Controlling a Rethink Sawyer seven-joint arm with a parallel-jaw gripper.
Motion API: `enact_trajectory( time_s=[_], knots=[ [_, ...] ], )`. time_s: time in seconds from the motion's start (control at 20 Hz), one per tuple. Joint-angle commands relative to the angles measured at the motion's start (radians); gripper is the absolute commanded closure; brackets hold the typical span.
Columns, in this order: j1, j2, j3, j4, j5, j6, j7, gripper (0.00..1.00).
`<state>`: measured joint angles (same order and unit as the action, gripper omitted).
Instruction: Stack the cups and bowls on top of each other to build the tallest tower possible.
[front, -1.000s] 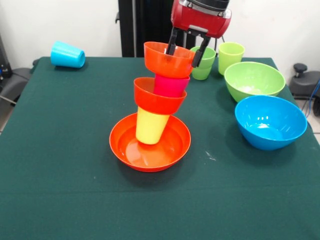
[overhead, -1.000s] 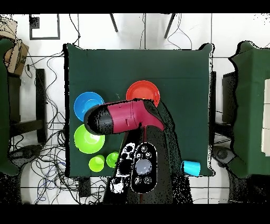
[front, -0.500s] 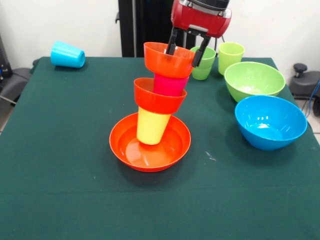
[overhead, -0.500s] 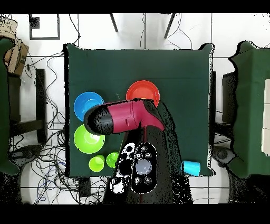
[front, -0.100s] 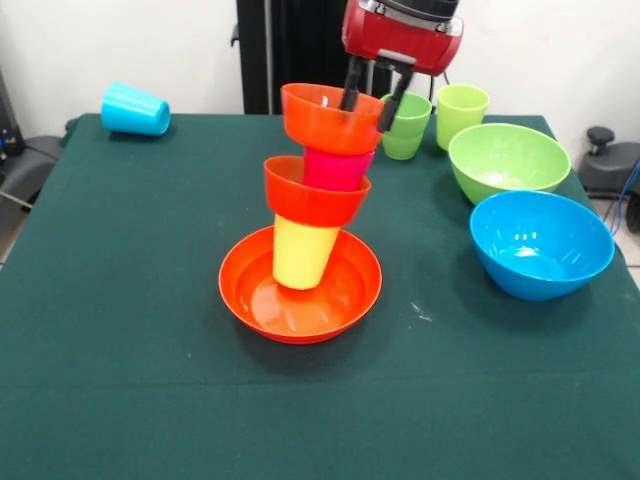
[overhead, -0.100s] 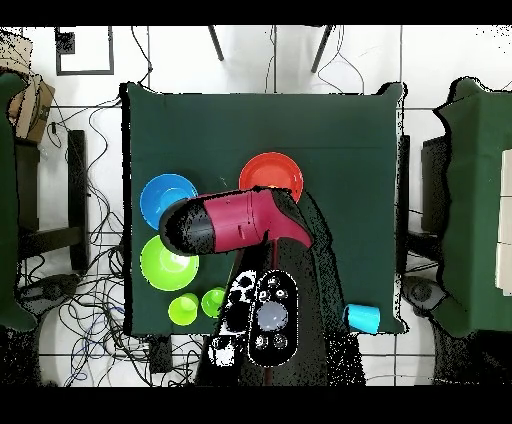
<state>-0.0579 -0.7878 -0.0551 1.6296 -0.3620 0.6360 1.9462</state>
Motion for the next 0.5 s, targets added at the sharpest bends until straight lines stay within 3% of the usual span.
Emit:
enact_trajectory(
  time_s=[0.05, 0.5],
  knots=[
    [-0.021, -0.006, 0.072, -0.028, 0.009, -0.055, 0.042, 1.00],
    [-0.050, 0.005, 0.107, -0.046, 0.020, -0.046, 0.011, 1.00]
  ],
)
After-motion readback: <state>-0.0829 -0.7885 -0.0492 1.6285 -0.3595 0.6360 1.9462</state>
